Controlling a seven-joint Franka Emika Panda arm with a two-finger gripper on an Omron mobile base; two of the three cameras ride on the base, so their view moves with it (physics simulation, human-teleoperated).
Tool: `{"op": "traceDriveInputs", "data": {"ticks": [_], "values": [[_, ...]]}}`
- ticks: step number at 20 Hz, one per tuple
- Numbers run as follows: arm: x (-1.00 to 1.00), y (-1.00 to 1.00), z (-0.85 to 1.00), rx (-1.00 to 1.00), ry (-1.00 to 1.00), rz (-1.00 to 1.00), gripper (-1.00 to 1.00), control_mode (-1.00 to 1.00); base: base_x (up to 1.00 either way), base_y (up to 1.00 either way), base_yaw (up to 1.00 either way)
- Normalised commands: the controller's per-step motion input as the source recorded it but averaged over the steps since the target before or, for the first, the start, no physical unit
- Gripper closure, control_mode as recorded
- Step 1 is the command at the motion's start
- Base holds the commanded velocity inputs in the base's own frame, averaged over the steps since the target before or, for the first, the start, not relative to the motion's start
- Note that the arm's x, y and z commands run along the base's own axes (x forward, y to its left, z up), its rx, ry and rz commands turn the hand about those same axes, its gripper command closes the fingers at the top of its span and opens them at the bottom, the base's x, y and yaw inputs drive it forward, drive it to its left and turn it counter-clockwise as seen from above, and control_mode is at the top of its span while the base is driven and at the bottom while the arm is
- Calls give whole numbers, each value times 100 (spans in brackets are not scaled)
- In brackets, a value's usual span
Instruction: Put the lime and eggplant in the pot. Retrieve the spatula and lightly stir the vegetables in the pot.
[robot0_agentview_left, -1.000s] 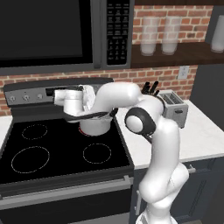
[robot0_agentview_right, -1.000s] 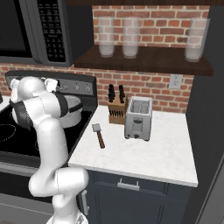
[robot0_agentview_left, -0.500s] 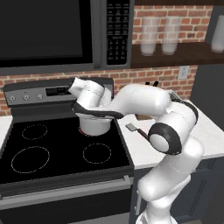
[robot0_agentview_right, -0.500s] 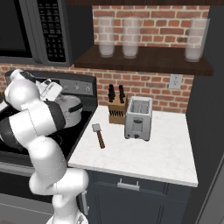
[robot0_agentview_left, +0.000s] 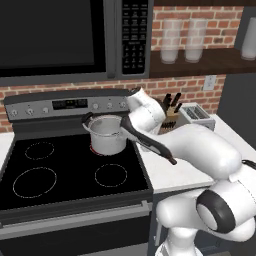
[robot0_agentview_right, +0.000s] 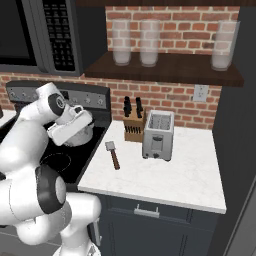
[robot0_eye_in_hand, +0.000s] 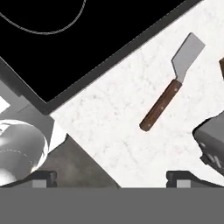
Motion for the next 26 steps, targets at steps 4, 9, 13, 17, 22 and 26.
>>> {"op": "traceDriveInputs", "data": {"ticks": [4, 9, 13, 17, 22, 26], "values": [[2, -92, -47, 24, 0, -27, -100, -100, 0, 0, 0], [36, -77, -53, 17, 0, -32, -100, -100, 0, 0, 0], [92, -36, -50, 10, 11, -35, -100, -100, 0, 0, 0], [93, -1, -44, 3, 14, -21, -100, -100, 0, 0, 0], [47, 0, -36, 0, 5, -7, -100, -100, 0, 0, 0], [15, -4, -41, 0, 5, -5, -100, -100, 0, 0, 0]]}}
